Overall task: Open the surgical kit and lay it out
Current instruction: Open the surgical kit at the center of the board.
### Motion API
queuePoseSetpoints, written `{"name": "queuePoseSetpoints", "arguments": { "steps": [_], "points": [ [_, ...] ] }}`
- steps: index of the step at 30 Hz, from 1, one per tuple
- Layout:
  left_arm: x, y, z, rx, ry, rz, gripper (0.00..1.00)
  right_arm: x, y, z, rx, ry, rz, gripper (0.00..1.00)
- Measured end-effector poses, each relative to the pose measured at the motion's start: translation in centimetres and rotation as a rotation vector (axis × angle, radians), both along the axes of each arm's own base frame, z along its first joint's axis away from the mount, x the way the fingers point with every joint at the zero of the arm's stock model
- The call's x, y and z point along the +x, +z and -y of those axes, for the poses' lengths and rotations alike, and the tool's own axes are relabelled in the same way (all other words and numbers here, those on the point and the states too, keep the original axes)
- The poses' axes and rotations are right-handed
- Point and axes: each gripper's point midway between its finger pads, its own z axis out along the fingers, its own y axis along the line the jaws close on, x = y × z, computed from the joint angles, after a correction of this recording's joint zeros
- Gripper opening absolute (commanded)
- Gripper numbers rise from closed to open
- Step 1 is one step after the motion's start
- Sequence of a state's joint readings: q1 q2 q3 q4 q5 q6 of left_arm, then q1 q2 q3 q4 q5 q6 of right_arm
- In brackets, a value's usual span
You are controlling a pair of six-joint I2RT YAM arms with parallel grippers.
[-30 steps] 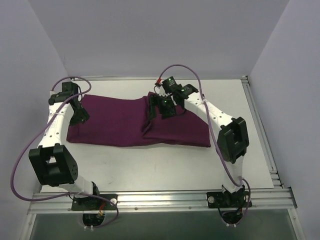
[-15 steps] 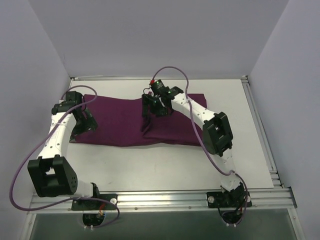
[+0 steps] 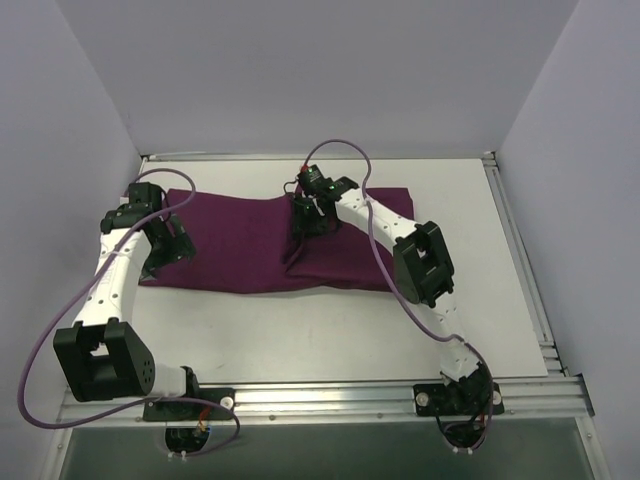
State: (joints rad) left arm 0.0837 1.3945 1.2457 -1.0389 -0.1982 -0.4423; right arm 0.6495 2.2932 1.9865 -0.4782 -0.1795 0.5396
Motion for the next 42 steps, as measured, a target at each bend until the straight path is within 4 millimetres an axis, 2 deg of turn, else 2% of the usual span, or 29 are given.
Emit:
{"name": "queuePoseSetpoints", "arguments": {
  "steps": [2, 3, 7, 9, 11, 13, 15, 17, 19, 20, 23, 24, 26, 27, 28, 29, 30, 31, 33, 35, 37, 38, 39, 40, 41, 42],
  "points": [
    [0.1, 0.1, 0.2, -0.007, -0.007, 0.007, 0.90, 0.0, 0.0, 0.0, 0.002, 0.001, 0.000, 0.15],
    [0.1, 0.1, 0.3, -0.011, -0.011, 0.008, 0.89, 0.0, 0.0, 0.0, 0.002, 0.001, -0.001, 0.00],
    [0.2, 0.0, 0.4, -0.018, -0.018, 0.010, 0.89, 0.1, 0.1, 0.5, -0.010, -0.007, -0.005, 0.00],
    [0.3, 0.0, 0.5, -0.020, -0.019, 0.012, 0.89, 0.5, 0.3, 1.5, -0.045, -0.021, 0.001, 0.00],
    [0.4, 0.0, 0.5, -0.023, -0.020, 0.018, 0.89, 1.4, 0.7, 3.3, -0.092, -0.057, 0.018, 0.00],
    [0.6, 0.0, 0.6, -0.025, -0.022, 0.024, 0.89, 2.5, 1.4, 6.4, -0.158, -0.110, 0.039, 0.00],
    [0.7, -0.2, 0.6, -0.026, -0.023, 0.028, 0.89, 3.8, 2.9, 11.0, -0.225, -0.189, 0.065, 0.00],
    [0.7, -0.5, 0.7, -0.028, -0.025, 0.026, 0.89, 4.7, 5.0, 17.0, -0.297, -0.294, 0.101, 0.00],
    [0.6, -0.8, 0.8, -0.030, -0.027, 0.017, 0.89, 4.5, 7.4, 24.4, -0.374, -0.426, 0.128, 0.00],
    [0.6, -1.0, 0.8, -0.032, -0.029, 0.011, 0.89, 3.9, 8.8, 29.2, -0.416, -0.512, 0.137, 0.00],
    [0.6, -1.4, 1.1, -0.038, -0.035, -0.001, 0.89, 0.5, 11.4, 41.7, -0.531, -0.761, 0.139, 0.02],
    [0.6, -1.5, 1.1, -0.038, -0.036, -0.004, 0.89, -1.0, 11.7, 45.5, -0.568, -0.839, 0.125, 0.12],
    [0.6, -1.7, 1.2, -0.040, -0.039, -0.012, 0.89, -4.4, 11.9, 52.6, -0.673, -0.988, 0.070, 0.18],
    [0.6, -1.8, 1.2, -0.040, -0.040, -0.017, 0.89, -5.5, 11.7, 54.5, -0.713, -1.023, 0.038, 0.42],
    [0.7, -1.9, 1.2, -0.041, -0.041, -0.023, 0.89, -6.2, 11.4, 55.5, -0.743, -1.046, 0.015, 0.50],
    [0.7, -2.0, 1.2, -0.041, -0.042, -0.029, 0.89, -6.5, 11.1, 55.8, -0.766, -1.033, -0.006, 0.60],
    [0.8, -2.1, 1.2, -0.041, -0.043, -0.033, 0.89, -6.4, 10.7, 55.4, -0.780, -1.009, -0.024, 0.82],
    [0.9, -2.1, 1.2, -0.041, -0.043, -0.035, 0.89, -6.0, 10.5, 54.7, -0.787, -0.981, -0.024, 0.93],
    [1.0, -2.1, 1.2, -0.040, -0.044, -0.033, 0.89, -4.5, 10.6, 52.5, -0.787, -0.907, 0.001, 0.99],
    [1.1, -2.0, 1.2, -0.039, -0.044, -0.030, 0.89, -2.5, 11.2, 50.0, -0.752, -0.850, 0.051, 0.99],
    [1.2, -2.0, 1.2, -0.037, -0.047, -0.029, 0.86, -0.3, 11.7, 47.0, -0.672, -0.797, 0.110, 0.91],
    [1.3, -2.1, 1.2, -0.036, -0.047, -0.030, 0.81, 0.3, 11.6, 45.8, -0.638, -0.776, 0.124, 0.87],
    [1.4, -2.2, 1.1, -0.036, -0.049, -0.033, 0.74, 0.8, 11.3, 44.8, -0.602, -0.758, 0.127, 0.77],
    [1.5, -2.3, 1.1, -0.036, -0.049, -0.035, 0.56, 1.2, 10.7, 44.1, -0.567, -0.744, 0.127, 0.69],
    [1.8, -2.5, 1.2, -0.038, -0.050, -0.038, 0.44, 1.6, 10.0, 43.5, -0.530, -0.738, 0.125, 0.60],
    [2.0, -2.7, 1.1, -0.038, -0.052, -0.041, 0.33, 1.6, 8.9, 43.0, -0.497, -0.731, 0.111, 0.33]
  ]
}}
